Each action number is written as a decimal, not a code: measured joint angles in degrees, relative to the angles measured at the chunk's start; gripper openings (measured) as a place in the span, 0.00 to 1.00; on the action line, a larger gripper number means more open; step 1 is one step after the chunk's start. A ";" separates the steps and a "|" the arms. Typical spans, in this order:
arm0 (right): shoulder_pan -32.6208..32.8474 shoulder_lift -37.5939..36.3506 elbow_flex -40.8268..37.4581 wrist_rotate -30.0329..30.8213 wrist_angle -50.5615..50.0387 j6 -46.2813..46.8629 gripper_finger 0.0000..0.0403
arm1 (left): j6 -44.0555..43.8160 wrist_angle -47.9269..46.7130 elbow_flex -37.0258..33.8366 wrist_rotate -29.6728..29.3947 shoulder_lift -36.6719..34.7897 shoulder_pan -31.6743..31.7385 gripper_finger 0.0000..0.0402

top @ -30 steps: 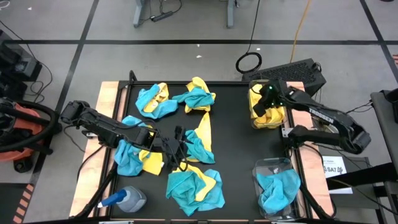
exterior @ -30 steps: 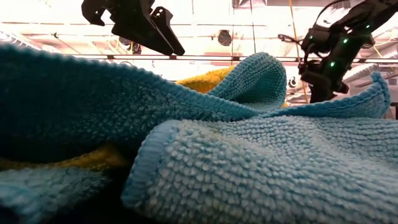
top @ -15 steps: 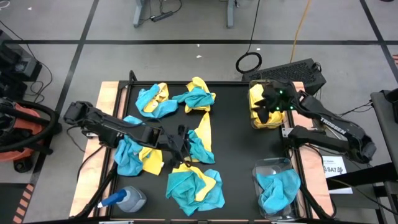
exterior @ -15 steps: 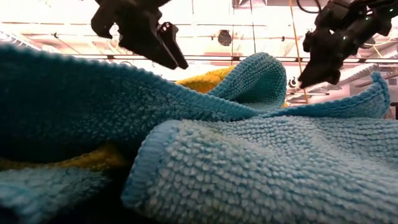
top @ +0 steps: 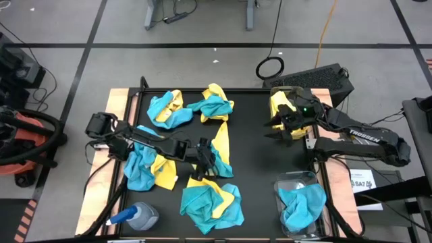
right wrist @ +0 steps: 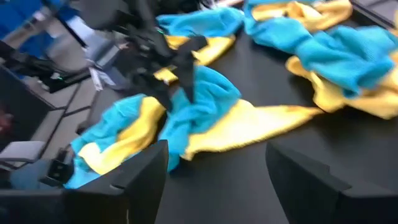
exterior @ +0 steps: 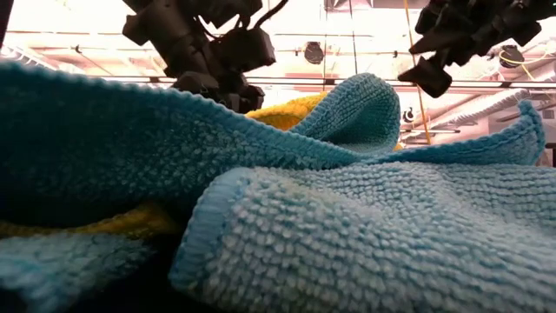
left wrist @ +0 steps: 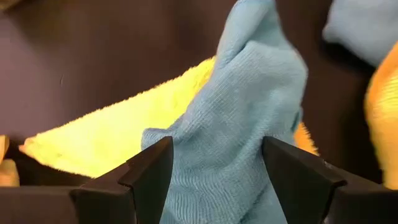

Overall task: Sort microfiber towel by color & place in baskets
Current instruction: Put the blue towel into the bottom transparent bin

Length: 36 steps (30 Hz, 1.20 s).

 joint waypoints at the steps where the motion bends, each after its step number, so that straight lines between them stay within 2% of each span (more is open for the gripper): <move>1: 0.66 0.00 0.00 0.16 0.69 0.40 0.65 | 0.01 -0.12 0.00 0.04 0.02 0.27 0.63; 12: 6.41 0.17 0.00 5.06 5.18 0.96 0.63 | -1.34 -0.24 -0.02 7.45 1.56 2.08 0.45; 21: 10.67 0.48 0.00 8.11 6.42 1.30 0.63 | -2.48 0.37 1.15 5.08 6.39 2.02 0.41; 24: 11.81 0.48 0.00 8.39 7.15 1.35 0.63 | -2.32 -0.14 1.95 4.73 6.27 2.04 0.30; 28: 13.19 0.47 0.00 11.02 7.25 1.52 0.63 | -0.43 -0.35 2.84 4.67 4.30 2.04 0.06; 29: 13.56 0.49 0.00 11.14 7.22 1.52 0.63 | -0.04 -0.46 3.11 4.60 3.74 2.02 0.04; 36: 18.08 2.99 0.00 11.14 8.45 1.26 0.63 | 2.12 -3.77 6.01 1.42 -0.67 1.50 0.01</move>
